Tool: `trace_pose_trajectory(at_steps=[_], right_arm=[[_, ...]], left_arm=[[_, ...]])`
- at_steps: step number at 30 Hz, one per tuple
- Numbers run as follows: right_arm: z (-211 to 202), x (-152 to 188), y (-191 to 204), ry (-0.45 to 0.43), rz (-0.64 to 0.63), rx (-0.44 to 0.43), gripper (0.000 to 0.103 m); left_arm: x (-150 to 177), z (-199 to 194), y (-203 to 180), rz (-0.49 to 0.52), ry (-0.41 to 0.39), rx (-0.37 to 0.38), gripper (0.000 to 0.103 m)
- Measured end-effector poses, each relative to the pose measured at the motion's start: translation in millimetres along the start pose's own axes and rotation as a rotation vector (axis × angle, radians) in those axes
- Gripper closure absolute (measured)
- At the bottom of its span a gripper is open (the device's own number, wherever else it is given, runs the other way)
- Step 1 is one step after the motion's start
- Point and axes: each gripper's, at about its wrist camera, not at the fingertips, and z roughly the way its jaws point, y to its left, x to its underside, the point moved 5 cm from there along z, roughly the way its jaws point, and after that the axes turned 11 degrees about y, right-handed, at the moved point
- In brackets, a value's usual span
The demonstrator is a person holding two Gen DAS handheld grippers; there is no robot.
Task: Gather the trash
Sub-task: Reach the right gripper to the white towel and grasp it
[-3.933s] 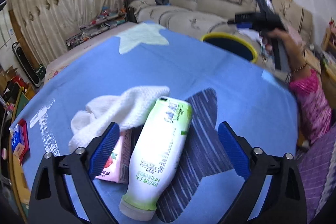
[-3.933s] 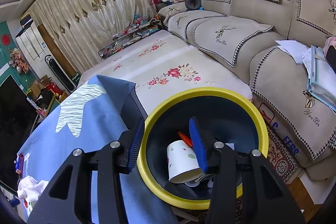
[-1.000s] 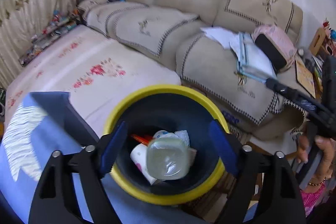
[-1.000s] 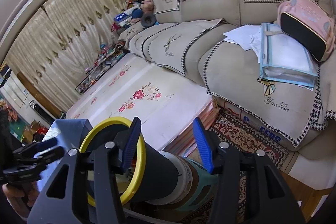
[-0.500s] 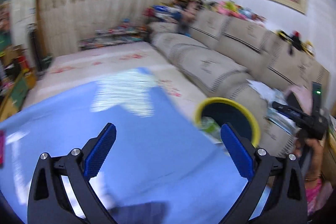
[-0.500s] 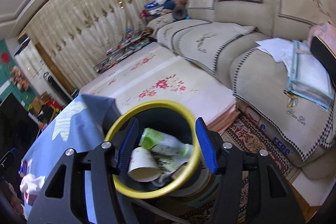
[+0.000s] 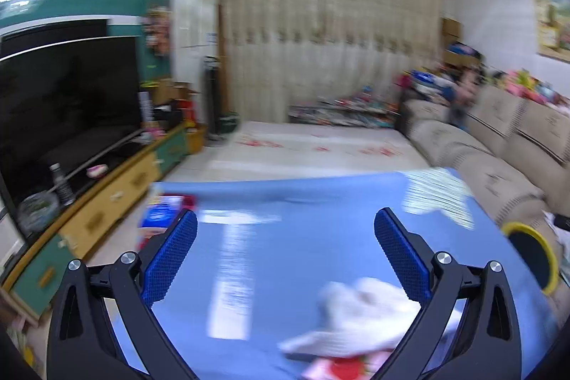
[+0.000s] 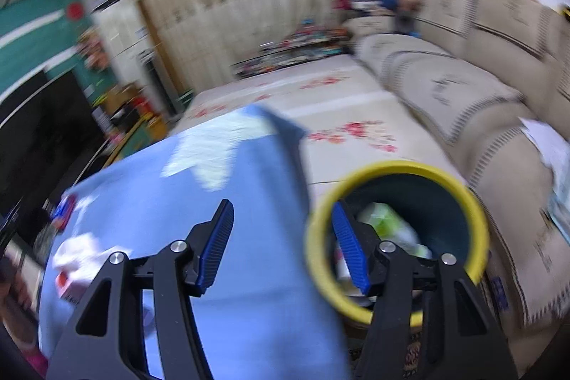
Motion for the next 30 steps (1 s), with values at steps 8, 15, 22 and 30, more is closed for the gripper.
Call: trace_pose_trajectory(at_steps=[8,15,22,30], right_arm=[[35.2,12.4,155.9,0.142,-0.353,-0.195,0.048],[48.9,47.0,254.0,0.248,-0.594,-0.349,0.048],[67.6,76.8,291.2,0.290,-0.731,-0.320,0.048],[94.4,69.4,293.1,0.316,-0.676,-0.309,0.095]], left_arm=[[-0.2,0.2,59.6,-0.050,-0.073,-0.193,0.005],[0.5,1.9,82.2,-0.116,-0.066,-0.180,0.005],[7.6,12.0,99.1,-0.180,-0.034,-0.140,0.005],[12.1,10.7,73.6,-0.170,-0.025,-0.138,0.005]])
